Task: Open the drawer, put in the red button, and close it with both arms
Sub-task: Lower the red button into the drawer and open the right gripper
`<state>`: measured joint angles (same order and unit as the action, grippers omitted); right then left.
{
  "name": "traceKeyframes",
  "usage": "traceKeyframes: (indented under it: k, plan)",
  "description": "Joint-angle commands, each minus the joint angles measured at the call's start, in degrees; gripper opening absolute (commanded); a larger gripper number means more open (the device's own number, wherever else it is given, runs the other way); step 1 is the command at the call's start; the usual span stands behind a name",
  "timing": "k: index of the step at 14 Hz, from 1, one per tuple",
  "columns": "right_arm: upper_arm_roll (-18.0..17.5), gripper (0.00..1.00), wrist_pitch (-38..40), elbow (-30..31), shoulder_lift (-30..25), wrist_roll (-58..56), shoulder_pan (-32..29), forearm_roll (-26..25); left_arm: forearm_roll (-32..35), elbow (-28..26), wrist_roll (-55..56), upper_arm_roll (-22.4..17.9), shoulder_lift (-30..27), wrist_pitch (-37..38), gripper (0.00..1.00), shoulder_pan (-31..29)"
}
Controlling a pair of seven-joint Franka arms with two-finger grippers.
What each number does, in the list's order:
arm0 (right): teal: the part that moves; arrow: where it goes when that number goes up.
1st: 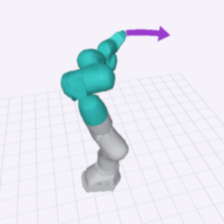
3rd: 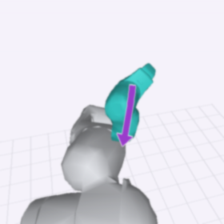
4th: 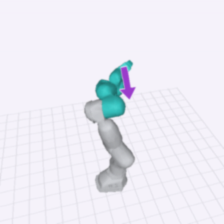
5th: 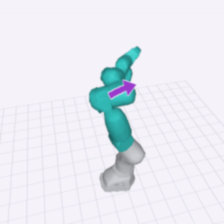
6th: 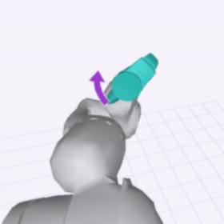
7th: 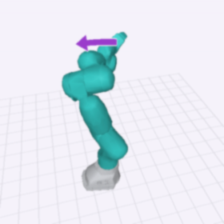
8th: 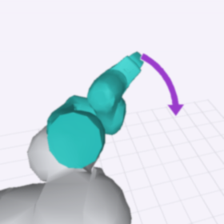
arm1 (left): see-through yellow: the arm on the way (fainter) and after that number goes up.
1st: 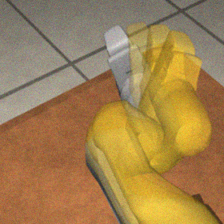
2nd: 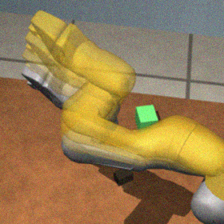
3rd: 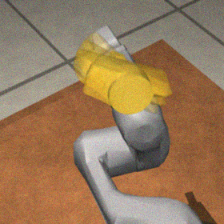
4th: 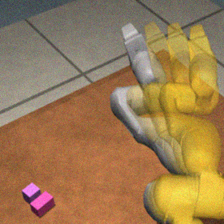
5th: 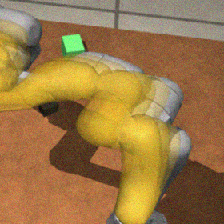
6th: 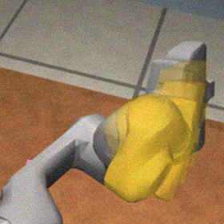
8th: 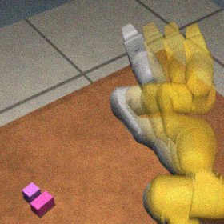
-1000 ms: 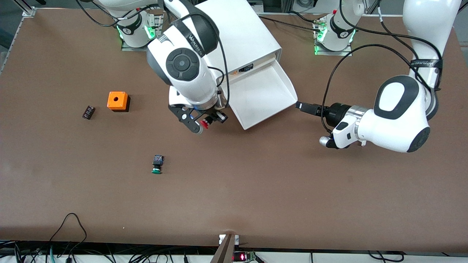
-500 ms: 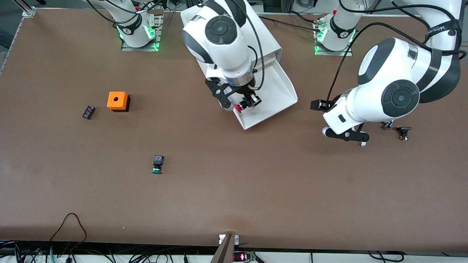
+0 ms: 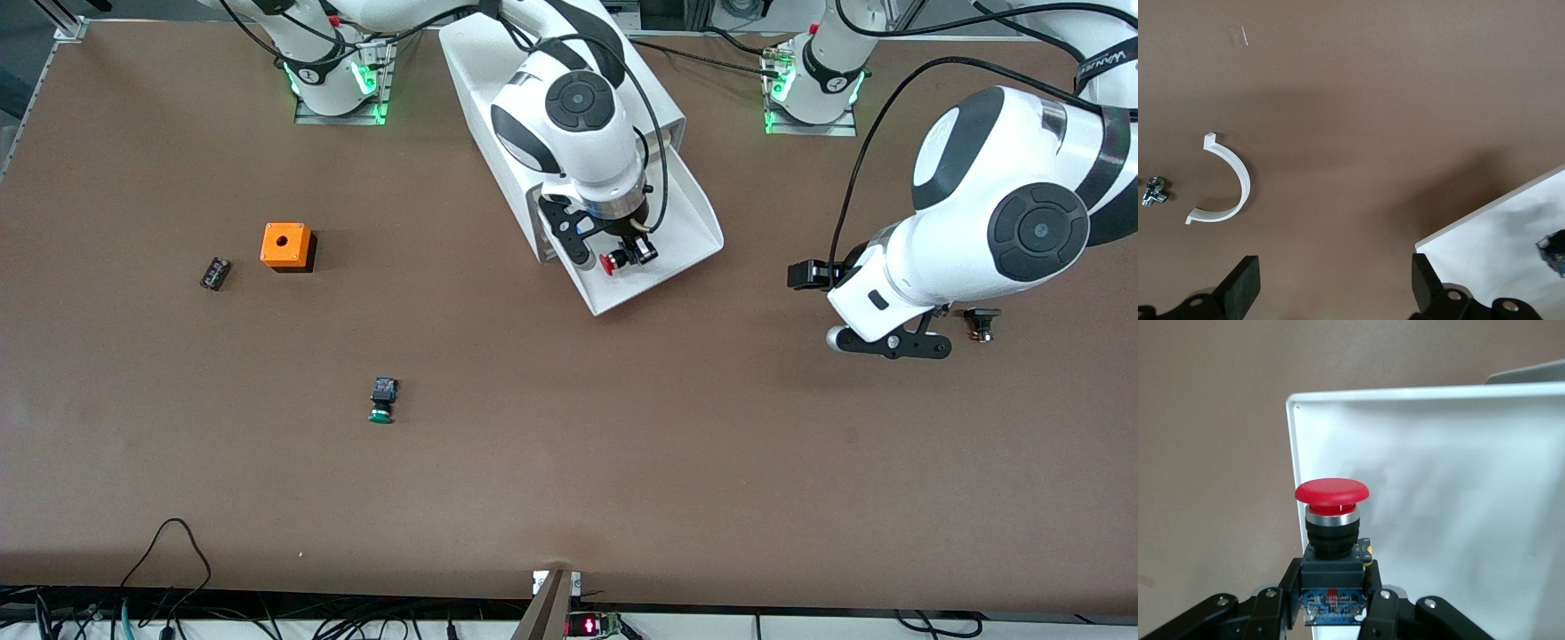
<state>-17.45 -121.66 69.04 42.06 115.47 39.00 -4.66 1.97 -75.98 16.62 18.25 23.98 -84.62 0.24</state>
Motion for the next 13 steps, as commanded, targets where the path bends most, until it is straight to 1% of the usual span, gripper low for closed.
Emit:
traceKeyframes:
  k: [1,3,5,6,7,8,9,11,13]
  plan:
    - [-0.04,0.0,-1.73,-0.13,1.79,3.88,1.51,-2.63,1.02,-0.21,7.0,0.55,1.16,-2.3,1.0,1.16]
    - [-0.04,0.0,-2.96,-0.13,2.59,4.06,1.86,-2.72,1.28,-0.92,10.35,0.82,1.59,-3.53,1.0,3.35]
    - [-0.04,0.0,-3.4,-0.13,3.02,4.32,1.87,-2.64,1.29,-2.32,14.13,0.9,1.68,-5.73,1.0,3.8]
    - [-0.04,0.2,-3.4,-0.13,3.03,4.32,1.6,-2.29,1.2,-2.86,15.54,0.91,1.6,-7.39,1.0,3.89]
    - [-0.04,0.67,-3.4,-0.13,2.94,4.5,1.43,-2.11,1.2,-3.47,16.07,0.91,1.68,-8.8,1.0,3.97]
    - [-0.04,0.93,-3.32,-0.22,2.85,4.41,1.34,-2.19,1.2,-4.09,16.77,0.91,1.6,-10.55,1.0,4.15]
    - [0.05,1.0,-3.32,-0.31,2.76,4.32,1.34,-2.46,1.11,-4.96,17.91,0.99,1.42,-11.27,1.0,4.41]
    - [0.83,1.0,-3.4,-1.09,2.59,3.8,1.08,-2.63,1.2,-5.23,18.36,0.99,1.16,-11.27,1.0,4.59]
    - [2.41,1.0,-2.27,-4.51,2.24,3.1,0.99,-2.64,1.2,-5.5,18.36,0.99,0.81,-11.1,1.0,4.5]
